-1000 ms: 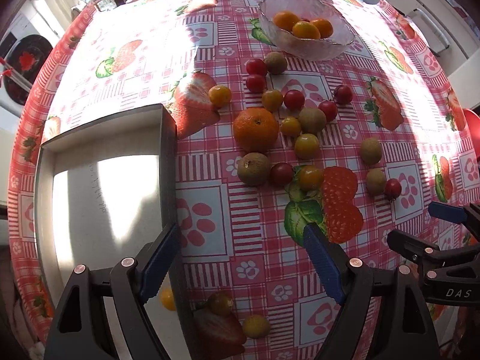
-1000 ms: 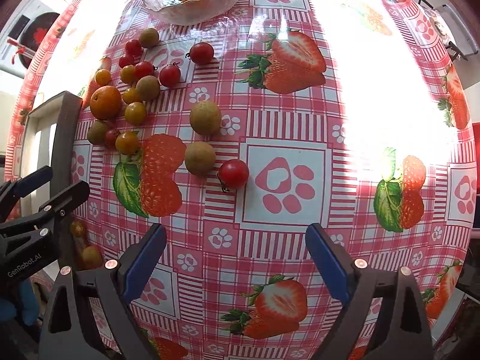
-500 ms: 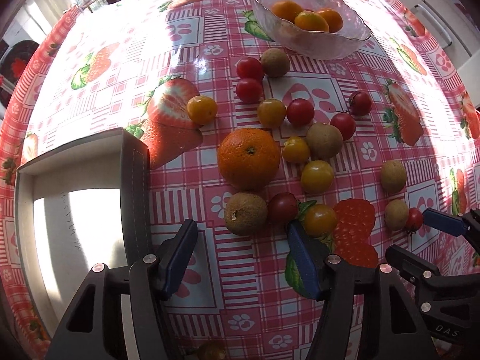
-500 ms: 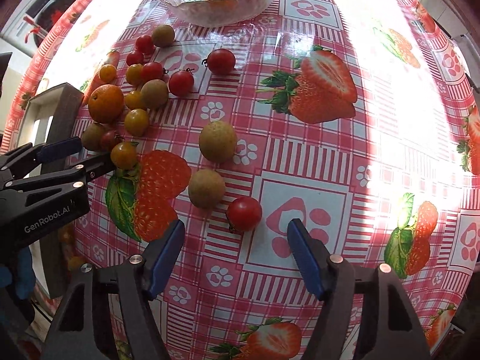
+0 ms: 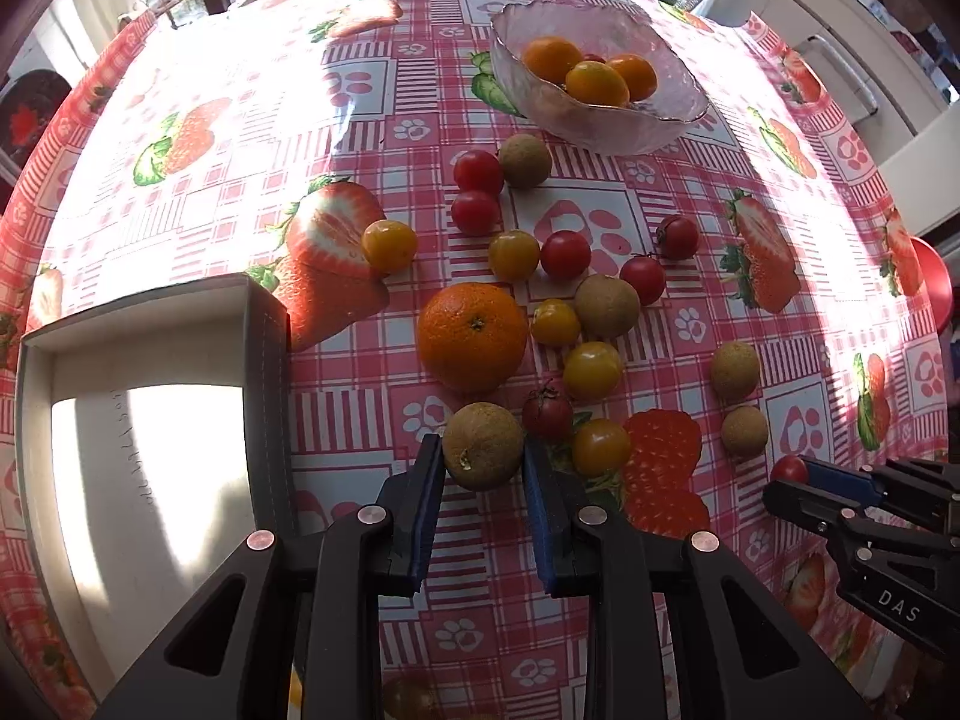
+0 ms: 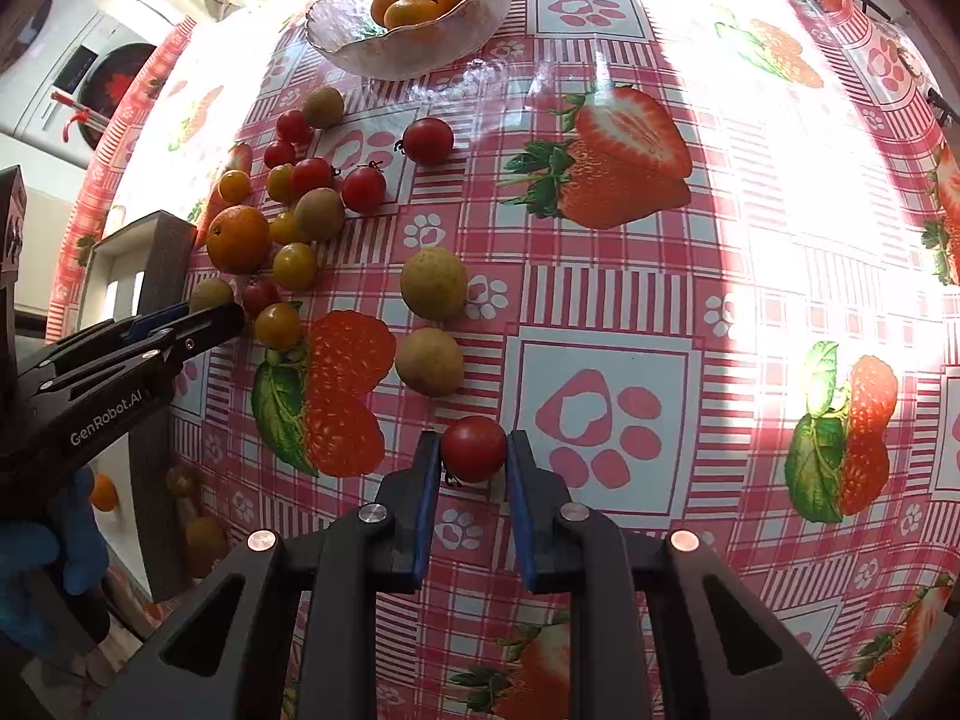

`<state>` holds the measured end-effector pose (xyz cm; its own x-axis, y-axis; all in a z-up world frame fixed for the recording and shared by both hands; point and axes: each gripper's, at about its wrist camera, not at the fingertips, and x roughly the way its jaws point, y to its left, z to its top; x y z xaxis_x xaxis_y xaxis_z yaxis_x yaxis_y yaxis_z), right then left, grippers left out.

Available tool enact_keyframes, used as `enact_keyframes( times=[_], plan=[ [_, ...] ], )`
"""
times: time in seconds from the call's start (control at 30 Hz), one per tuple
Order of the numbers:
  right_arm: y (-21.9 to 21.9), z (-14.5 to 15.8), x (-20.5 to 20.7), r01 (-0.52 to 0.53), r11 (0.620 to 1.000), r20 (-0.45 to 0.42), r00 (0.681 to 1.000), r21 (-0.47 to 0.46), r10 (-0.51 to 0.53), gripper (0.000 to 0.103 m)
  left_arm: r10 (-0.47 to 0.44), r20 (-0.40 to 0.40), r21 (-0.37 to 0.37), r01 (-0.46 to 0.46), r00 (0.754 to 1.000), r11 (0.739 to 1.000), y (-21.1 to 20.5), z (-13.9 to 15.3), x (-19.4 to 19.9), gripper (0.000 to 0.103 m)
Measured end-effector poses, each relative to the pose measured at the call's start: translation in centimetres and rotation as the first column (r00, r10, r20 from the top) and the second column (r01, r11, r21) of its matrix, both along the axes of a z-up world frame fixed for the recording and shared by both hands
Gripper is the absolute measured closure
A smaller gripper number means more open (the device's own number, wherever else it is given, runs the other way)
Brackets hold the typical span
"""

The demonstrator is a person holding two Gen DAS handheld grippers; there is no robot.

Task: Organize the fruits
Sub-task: 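Grasp a brownish round fruit with the left gripper while the right grasps a red cherry tomato, then carry the brownish fruit and red tomato over the tray with both grippers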

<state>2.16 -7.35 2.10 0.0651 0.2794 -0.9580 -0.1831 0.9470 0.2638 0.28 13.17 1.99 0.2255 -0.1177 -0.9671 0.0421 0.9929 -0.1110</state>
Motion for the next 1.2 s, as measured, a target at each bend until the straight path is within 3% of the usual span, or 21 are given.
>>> enact_keyframes(
  times=[0.27,0.5,0.83,1.2],
  plan=[
    [-0.8,1.9,-3.2,0.024,0.999,-0.011,1.000,0.031,-0.024,0.079,-0.021,0.038,-0.023,0.022,0.999,1.000,-0.2,2.7,-2.8,0.075],
    [0.9,3.4,-5.1,-0.006,0.999,-0.008,1.000,0.033,0.007,0.079,0.031,0.054,-0.041,-0.029,0.998,0.999,2.5,4.4,-5.8,0.075],
    [8.7,5.2,-7.2,-0.138,0.988,0.006,0.990,0.065,0.138,0.079,0.141,0.051,0.005,-0.141,0.989,0.990,9.6,5.0,-10.7,0.075],
    [20.1,5.9,-8.5,-0.318,0.944,0.018,0.948,0.090,0.318,0.079,0.251,0.030,0.070,-0.252,0.968,0.965,16.9,3.1,-12.9,0.075]
  ],
)
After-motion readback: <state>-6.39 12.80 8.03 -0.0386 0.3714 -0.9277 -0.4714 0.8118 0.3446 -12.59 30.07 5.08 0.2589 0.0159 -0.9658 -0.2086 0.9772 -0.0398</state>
